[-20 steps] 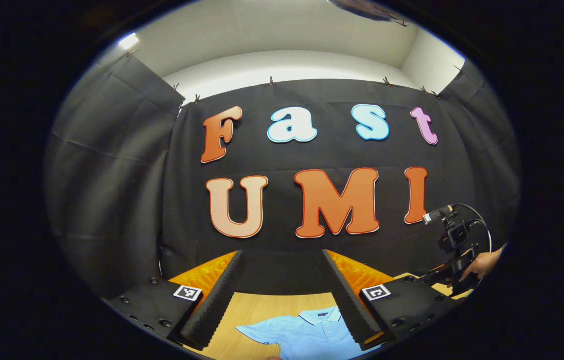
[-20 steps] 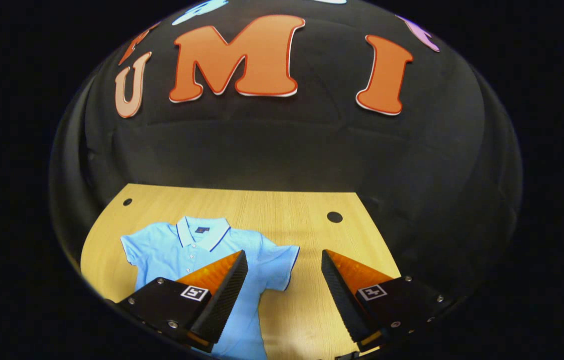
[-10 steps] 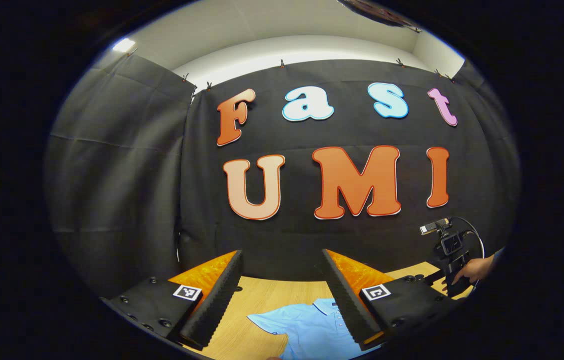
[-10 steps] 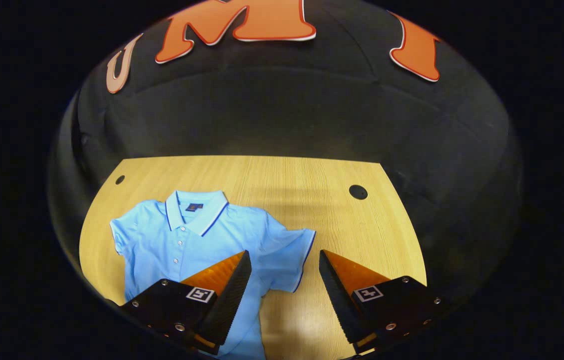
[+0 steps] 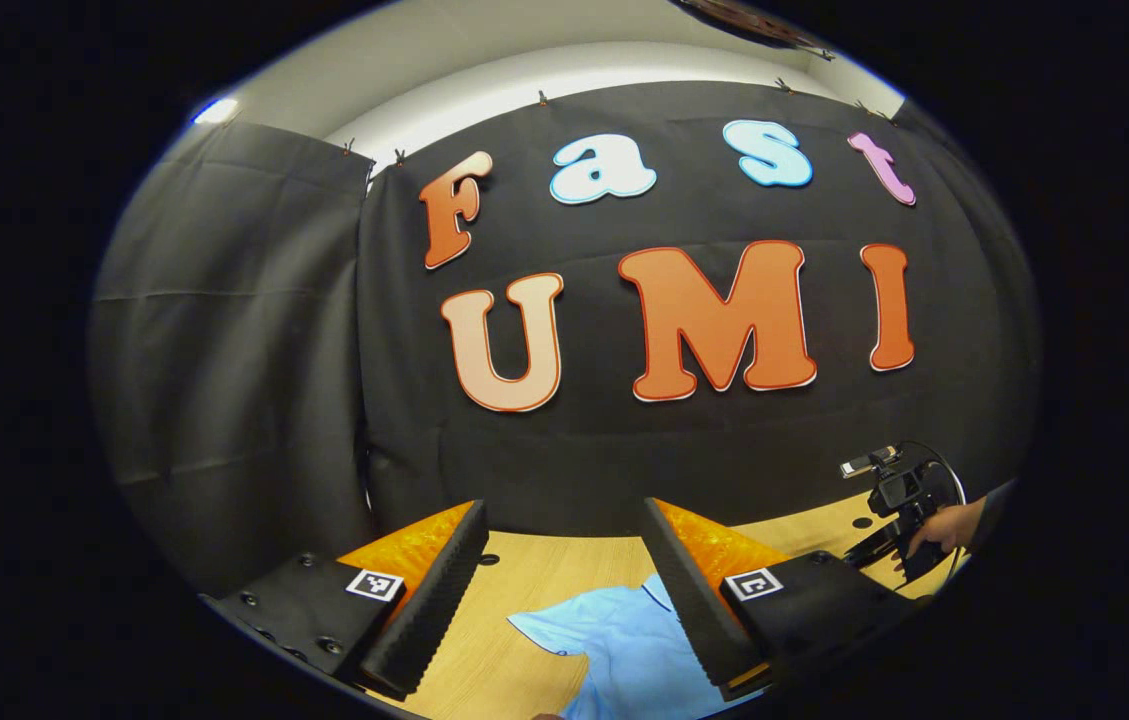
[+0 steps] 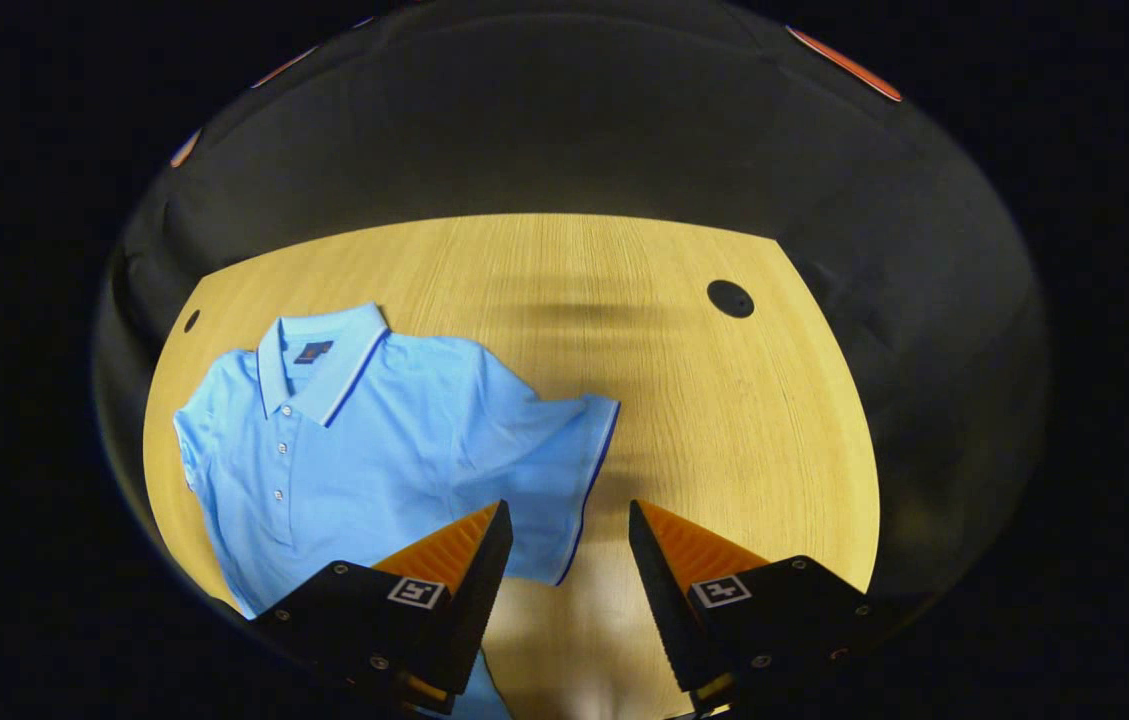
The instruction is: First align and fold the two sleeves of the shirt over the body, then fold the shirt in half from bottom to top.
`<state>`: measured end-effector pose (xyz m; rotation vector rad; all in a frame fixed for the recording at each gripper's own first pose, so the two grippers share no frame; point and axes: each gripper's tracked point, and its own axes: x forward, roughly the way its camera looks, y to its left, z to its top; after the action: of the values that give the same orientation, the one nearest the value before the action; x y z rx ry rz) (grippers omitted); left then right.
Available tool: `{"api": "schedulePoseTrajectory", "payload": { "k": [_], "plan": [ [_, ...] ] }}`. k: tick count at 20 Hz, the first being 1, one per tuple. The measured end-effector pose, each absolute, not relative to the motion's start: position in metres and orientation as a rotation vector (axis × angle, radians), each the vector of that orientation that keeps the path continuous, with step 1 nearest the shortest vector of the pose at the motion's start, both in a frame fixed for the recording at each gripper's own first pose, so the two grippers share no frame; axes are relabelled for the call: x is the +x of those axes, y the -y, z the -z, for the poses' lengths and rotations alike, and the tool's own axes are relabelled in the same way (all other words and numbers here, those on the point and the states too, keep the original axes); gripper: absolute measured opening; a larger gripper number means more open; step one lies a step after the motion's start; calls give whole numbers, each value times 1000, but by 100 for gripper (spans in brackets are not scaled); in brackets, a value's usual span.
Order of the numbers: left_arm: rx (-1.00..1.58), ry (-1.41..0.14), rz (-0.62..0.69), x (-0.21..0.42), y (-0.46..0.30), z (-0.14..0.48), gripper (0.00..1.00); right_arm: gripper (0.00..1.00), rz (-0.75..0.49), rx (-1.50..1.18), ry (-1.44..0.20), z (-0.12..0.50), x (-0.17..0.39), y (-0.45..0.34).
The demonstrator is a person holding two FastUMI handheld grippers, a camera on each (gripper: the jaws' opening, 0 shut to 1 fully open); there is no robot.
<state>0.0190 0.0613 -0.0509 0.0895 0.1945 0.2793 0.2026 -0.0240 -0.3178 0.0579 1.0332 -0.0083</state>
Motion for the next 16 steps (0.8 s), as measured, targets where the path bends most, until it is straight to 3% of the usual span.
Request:
{"api": "schedulePoseTrajectory", "payload": {
  "k": [5,13,16],
  "plan": [
    [112,-239,-269,30,-46,67,100,75,11,67,-1093,342,207,25],
    [174,-254,-239,42,-22,65,100,54,5,79,-1147,363,202,17],
    [186,-253,-222,44,-13,62,100,42,0,117,-1150,364,201,11]
  ]
}}
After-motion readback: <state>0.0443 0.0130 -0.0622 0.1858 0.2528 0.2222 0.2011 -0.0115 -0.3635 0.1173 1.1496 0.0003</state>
